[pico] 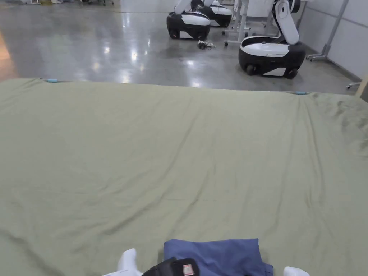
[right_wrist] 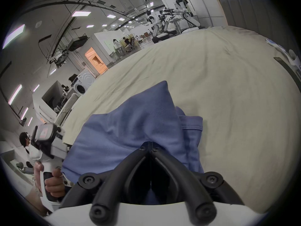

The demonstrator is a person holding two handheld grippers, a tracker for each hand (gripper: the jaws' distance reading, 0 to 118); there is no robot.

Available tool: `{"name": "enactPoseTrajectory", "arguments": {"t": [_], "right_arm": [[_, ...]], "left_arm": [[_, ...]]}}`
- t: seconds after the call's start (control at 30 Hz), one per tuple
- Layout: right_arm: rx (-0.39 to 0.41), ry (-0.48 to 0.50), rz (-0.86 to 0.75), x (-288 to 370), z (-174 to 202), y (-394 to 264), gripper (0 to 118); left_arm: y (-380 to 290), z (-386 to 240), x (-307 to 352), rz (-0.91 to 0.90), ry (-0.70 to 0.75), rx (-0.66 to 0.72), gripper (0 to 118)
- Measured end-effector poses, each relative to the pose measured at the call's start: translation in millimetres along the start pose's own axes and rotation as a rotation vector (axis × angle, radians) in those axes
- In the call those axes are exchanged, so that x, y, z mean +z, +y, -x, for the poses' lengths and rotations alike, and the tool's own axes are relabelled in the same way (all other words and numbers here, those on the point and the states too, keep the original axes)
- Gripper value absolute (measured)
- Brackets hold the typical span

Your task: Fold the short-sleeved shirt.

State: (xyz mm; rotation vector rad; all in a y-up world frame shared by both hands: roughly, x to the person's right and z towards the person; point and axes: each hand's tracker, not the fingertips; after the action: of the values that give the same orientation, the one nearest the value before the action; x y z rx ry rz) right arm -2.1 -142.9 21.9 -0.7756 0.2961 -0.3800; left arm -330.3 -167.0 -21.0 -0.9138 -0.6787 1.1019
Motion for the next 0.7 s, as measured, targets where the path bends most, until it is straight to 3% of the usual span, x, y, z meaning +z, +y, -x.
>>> {"name": "enactPoseTrajectory", "arguments": {"t": [0.03, 0.07, 0.1, 0.13, 0.17, 0.2, 0.33, 0.5, 0.7], "right_arm": [[-0.014, 0.014, -0.007, 0, -2, -1, 1], [-0.032, 0.030, -0.014, 1, -5, -1, 1], [-0.047, 0.039, -0.019, 3, -6, 0, 1], [-0.053, 0.038, -0.022, 5, -7, 0, 1], [-0.058, 0.041, -0.025, 8, -6, 0, 1], [-0.058, 0.042, -0.032, 12, -4, 0, 1], [0.003, 0.057, -0.073, 31, 14, -1, 1], [0.033, 0.053, -0.056, 46, 42, -5, 1], [0.057, 0.037, -0.026, 39, 62, -16, 0]], "left_arm": [[-1, 3, -14, 0.036, -0.031, 0.053, 68], [-1, 3, -25, 0.064, 0.002, 0.061, 17], [-1, 4, -31, 0.066, 0.168, 0.019, 17], [-2, 7, -34, 0.065, 0.240, -0.012, 17], [3, 17, -22, 0.077, 0.134, -0.009, 17], [8, 13, -10, 0.071, 0.117, 0.012, 17], [34, 5, 47, 0.045, 0.225, -0.160, 17], [93, 7, 186, -0.073, 0.401, -0.292, 17], [180, 52, 352, -0.120, 0.895, -0.368, 17]]}}
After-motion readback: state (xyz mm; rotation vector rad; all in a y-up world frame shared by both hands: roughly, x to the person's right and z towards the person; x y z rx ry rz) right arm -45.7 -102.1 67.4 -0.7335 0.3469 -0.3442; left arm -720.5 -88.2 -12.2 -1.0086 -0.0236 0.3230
